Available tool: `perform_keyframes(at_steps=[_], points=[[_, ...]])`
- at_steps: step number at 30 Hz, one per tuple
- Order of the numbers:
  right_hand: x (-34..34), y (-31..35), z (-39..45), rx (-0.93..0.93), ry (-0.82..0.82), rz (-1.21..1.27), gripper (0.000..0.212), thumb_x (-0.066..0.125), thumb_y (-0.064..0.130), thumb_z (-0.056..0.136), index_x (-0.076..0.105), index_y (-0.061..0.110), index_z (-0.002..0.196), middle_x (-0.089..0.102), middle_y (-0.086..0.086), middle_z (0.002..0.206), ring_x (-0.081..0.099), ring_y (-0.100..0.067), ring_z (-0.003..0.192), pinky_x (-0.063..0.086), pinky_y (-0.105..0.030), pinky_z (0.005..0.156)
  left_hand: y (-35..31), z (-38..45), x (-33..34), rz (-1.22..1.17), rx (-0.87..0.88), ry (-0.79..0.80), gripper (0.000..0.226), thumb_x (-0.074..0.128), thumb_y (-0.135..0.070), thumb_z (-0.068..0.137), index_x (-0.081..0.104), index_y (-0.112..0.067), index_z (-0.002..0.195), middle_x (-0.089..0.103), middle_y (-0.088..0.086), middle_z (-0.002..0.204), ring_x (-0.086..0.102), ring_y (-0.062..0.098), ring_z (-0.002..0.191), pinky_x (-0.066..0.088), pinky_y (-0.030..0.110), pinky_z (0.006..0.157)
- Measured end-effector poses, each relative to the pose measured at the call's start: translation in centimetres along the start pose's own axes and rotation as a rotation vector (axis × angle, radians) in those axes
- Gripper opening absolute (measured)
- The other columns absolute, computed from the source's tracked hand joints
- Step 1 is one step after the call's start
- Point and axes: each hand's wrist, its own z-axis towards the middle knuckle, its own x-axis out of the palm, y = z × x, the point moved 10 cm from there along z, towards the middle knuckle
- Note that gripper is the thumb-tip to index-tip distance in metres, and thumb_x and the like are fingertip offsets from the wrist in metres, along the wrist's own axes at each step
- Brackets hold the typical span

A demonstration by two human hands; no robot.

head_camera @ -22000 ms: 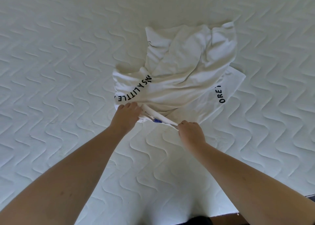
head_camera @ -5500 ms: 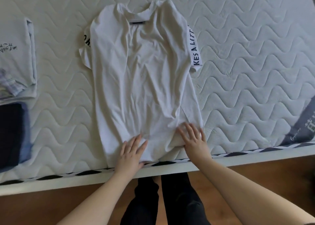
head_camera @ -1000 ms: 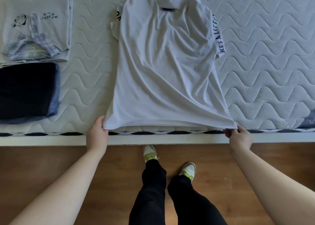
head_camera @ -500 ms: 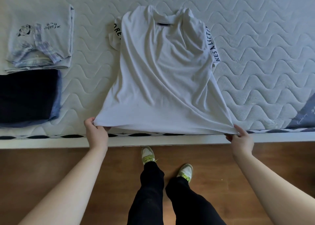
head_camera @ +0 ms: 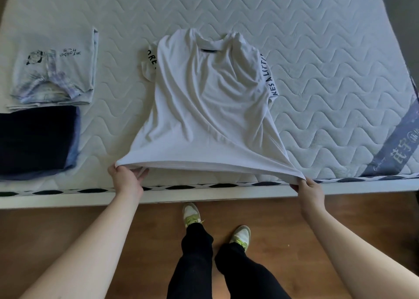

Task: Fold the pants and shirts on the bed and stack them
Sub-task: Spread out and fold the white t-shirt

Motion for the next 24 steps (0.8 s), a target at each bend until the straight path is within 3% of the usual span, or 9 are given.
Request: perform_keyframes(at_steps=[3,6,8,11,14,19,24], points=[[0.3,-1.1,0.6,0.065,-0.011,0.134,0.030,0.045,0.011,0.095,0.072,0.024,0.095,0.075,0.008,0.088,0.074,-0.009,0.085,0.054,-0.022,0.074,1.5,-0.5,1.5,-0.175,-0.103,0.007,0.022,0.033,-0.013,0.096,0.041,-0.019,0.116,0.060,0.009,0.115,0.068,0.029,0.094,0.060,0.049,0.073],[0.6,-1.6,1.2,0.092,-0.009,0.247,0.044,0.043,-0.005,0.093,0.068,0.023,0.115,0.070,0.002,0.097,0.075,-0.017,0.082,0.058,-0.018,0.075,1.7,-0.4,1.6,-0.037,-0.067,-0.009,0.025,0.040,-0.007,0.097,0.048,-0.017,0.118,0.060,0.006,0.112,0.066,0.024,0.090,0.061,0.038,0.062],[0.7,-1.4,1.2,0.066,0.032,0.133,0.053,0.039,-0.008,0.090,0.069,0.029,0.114,0.073,0.005,0.096,0.075,-0.013,0.079,0.057,-0.016,0.071,1.4,0.0,1.6,0.079,0.009,0.048,0.030,0.046,0.000,0.097,0.052,-0.017,0.122,0.060,0.002,0.109,0.068,0.017,0.083,0.060,0.029,0.058],[1.0,-0.8,1.3,0.003,0.103,-0.106,0.052,0.044,-0.004,0.088,0.074,0.036,0.103,0.076,0.014,0.093,0.073,-0.004,0.082,0.049,-0.022,0.072,-0.2,-0.2,1.6,0.449,0.220,0.186,0.032,0.056,-0.003,0.093,0.058,-0.020,0.120,0.063,-0.005,0.102,0.071,0.011,0.073,0.060,0.033,0.068],[0.3,-0.9,1.4,0.004,0.085,-0.106,0.043,0.050,0.003,0.090,0.075,0.037,0.098,0.076,0.014,0.087,0.072,-0.002,0.083,0.048,-0.025,0.077,-1.9,-0.5,0.9,0.873,0.460,0.228,0.031,0.057,-0.009,0.090,0.064,-0.020,0.118,0.068,0.001,0.100,0.059,0.020,0.086,0.047,0.033,0.074],[-2.7,0.1,0.6,0.054,-0.044,-0.140,0.044,0.044,0.005,0.088,0.073,0.033,0.106,0.075,0.013,0.074,0.073,-0.003,0.075,0.044,-0.024,0.063,-5.3,-0.3,-3.3,0.878,0.505,0.065,0.041,0.048,0.003,0.088,0.058,-0.022,0.119,0.064,0.004,0.095,0.055,0.027,0.084,0.042,0.033,0.070],[-1.7,3.3,-1.9,-0.084,0.080,-0.214,0.045,0.044,-0.001,0.089,0.066,0.032,0.112,0.072,-0.007,0.081,0.073,-0.008,0.069,0.037,-0.031,0.059,-7.7,-3.7,-3.0,0.925,0.578,0.112,0.040,0.049,0.000,0.089,0.053,-0.024,0.121,0.065,0.003,0.096,0.058,0.029,0.080,0.045,0.035,0.065]])
